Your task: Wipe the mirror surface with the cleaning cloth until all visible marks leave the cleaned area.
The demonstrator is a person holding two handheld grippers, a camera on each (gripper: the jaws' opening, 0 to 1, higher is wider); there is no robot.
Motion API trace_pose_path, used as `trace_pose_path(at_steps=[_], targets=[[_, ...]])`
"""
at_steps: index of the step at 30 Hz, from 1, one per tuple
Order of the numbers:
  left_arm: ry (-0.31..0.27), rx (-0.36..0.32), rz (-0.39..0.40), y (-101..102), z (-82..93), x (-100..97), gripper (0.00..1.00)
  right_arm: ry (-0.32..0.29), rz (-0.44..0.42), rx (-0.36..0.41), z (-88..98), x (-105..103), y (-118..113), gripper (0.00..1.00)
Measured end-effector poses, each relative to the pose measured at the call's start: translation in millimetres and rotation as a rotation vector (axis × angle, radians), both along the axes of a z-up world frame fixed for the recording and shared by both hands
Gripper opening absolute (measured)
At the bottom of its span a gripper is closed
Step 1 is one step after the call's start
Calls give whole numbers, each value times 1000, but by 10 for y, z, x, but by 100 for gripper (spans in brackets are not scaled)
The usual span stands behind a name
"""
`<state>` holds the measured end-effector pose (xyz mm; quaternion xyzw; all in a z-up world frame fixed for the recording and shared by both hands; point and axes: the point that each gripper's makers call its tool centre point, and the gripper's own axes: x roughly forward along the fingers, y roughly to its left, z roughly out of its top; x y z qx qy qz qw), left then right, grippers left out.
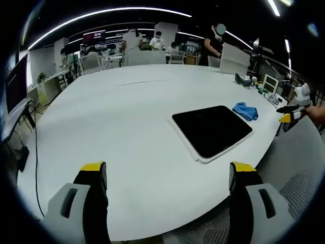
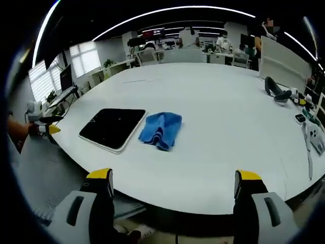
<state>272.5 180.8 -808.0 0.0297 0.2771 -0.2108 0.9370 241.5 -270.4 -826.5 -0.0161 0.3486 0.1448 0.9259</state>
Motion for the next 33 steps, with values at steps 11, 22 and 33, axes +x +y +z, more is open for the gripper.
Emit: trace_pose_path(at_steps=[11, 22, 33], targets=[[-36, 31, 1, 32, 40, 30, 99, -18, 11, 33, -49, 281, 1, 98], [-27, 19, 17, 76, 16, 29, 99, -1, 67, 80, -50, 264, 94, 98], [-7, 11, 5, 74, -27, 15, 99, 9, 13, 68, 29, 304, 9, 98]])
